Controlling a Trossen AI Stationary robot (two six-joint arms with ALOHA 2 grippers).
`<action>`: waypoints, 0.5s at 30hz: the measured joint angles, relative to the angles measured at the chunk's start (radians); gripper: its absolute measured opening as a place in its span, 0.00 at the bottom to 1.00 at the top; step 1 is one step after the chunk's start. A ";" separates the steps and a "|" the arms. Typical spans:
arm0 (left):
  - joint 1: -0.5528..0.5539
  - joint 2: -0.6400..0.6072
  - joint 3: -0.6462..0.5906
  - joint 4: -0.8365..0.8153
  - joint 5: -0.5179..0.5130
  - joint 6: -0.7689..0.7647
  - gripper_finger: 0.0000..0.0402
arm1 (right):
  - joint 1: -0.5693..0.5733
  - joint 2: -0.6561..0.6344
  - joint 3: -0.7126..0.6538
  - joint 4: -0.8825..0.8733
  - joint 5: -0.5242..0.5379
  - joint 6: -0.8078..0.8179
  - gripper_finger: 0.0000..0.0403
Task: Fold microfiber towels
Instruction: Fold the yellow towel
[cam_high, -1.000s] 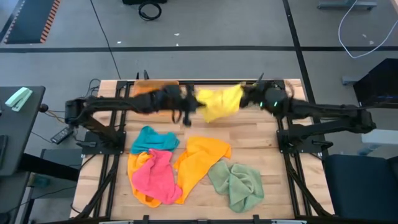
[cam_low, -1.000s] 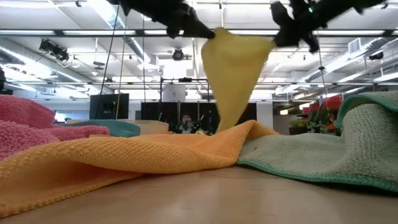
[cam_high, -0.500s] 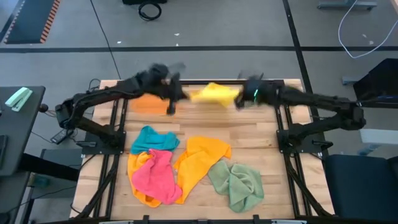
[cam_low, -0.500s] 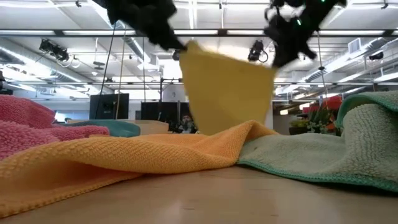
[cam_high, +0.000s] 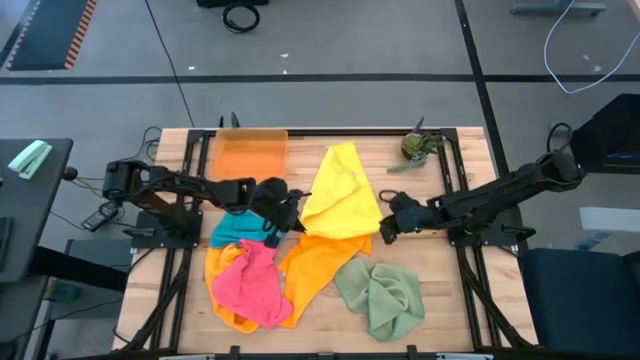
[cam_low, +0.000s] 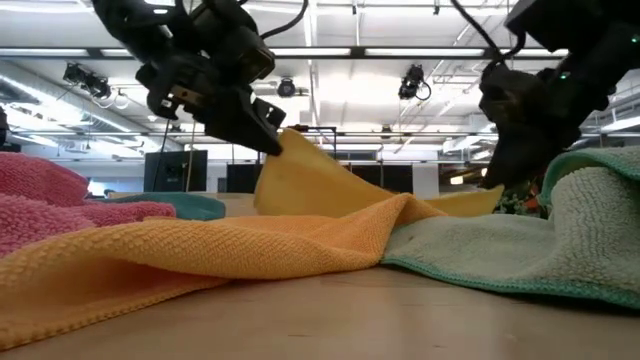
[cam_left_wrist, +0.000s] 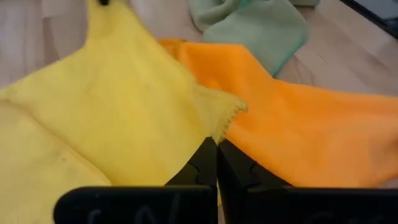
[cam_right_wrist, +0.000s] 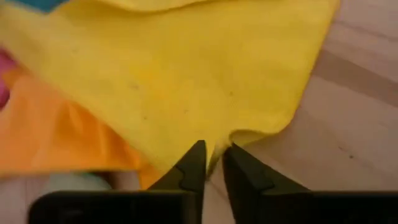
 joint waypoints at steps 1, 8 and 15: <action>-0.003 0.000 0.000 0.009 -0.012 -0.003 0.02 | 0.001 -0.001 0.005 -0.007 -0.002 -0.048 0.21; -0.005 0.000 -0.002 0.010 -0.032 -0.021 0.01 | 0.032 0.002 0.030 -0.054 0.026 -0.537 0.44; 0.006 0.000 -0.002 0.023 -0.032 -0.021 0.04 | 0.117 0.008 0.030 -0.083 0.076 -0.991 0.51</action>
